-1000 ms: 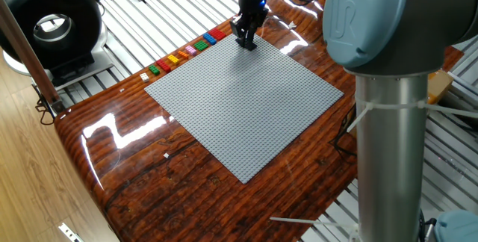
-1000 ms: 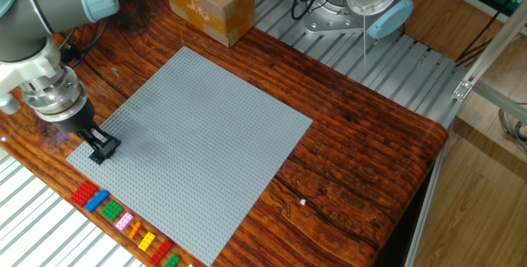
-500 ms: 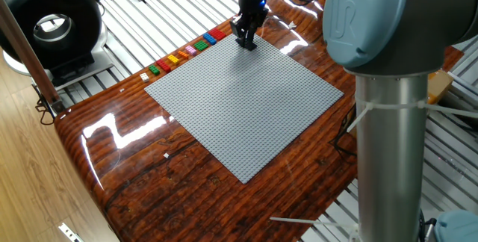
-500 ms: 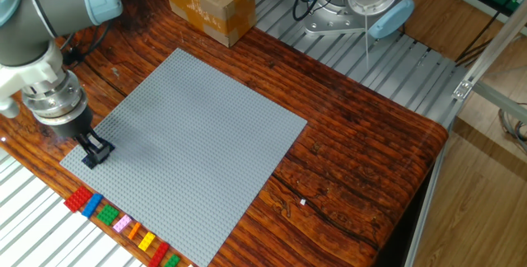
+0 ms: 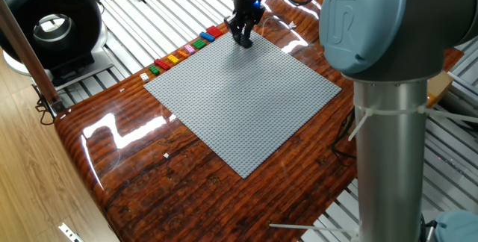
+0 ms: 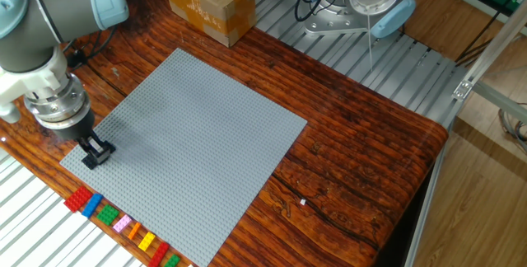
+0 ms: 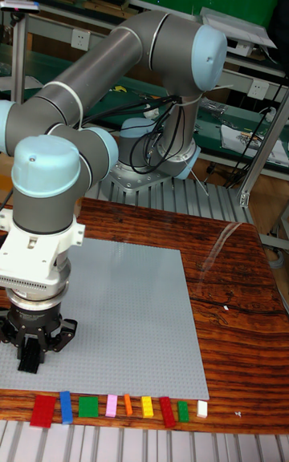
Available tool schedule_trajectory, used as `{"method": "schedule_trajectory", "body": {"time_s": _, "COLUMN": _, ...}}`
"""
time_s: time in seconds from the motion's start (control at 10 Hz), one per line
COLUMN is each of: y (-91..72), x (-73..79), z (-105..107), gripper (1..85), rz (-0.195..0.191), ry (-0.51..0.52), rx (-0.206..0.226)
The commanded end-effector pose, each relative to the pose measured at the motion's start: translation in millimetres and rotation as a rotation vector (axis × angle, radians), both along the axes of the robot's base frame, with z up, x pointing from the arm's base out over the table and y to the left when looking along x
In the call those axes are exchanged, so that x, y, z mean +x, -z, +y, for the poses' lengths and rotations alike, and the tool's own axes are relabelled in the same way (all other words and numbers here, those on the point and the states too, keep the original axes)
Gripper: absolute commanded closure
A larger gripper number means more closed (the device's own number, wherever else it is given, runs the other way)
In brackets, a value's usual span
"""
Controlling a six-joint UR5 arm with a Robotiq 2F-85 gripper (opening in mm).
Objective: Build with small Lego blocks
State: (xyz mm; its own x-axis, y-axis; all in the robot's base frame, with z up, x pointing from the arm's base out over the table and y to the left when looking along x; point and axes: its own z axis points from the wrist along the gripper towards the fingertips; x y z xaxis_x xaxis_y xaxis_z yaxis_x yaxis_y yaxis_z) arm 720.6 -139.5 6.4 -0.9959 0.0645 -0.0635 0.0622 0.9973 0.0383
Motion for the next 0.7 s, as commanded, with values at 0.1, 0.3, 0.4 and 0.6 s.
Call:
{"method": "schedule_trajectory", "body": {"time_s": 0.1, "y": -0.5, "x": 1.1, "z": -0.6, "gripper": 84.7, "rz": -0.010, "ry": -0.014, "rx": -0.005}}
{"method": "schedule_trajectory", "body": {"time_s": 0.3, "y": 1.6, "x": 1.2, "z": -0.3, "gripper": 84.7, "rz": -0.019, "ry": -0.019, "rx": -0.013}}
{"method": "schedule_trajectory", "body": {"time_s": 0.4, "y": 2.5, "x": 1.1, "z": 0.5, "gripper": 84.7, "rz": -0.022, "ry": -0.023, "rx": -0.012}}
{"method": "schedule_trajectory", "body": {"time_s": 0.6, "y": 3.6, "x": 0.7, "z": 1.1, "gripper": 84.7, "rz": -0.025, "ry": -0.029, "rx": -0.011}}
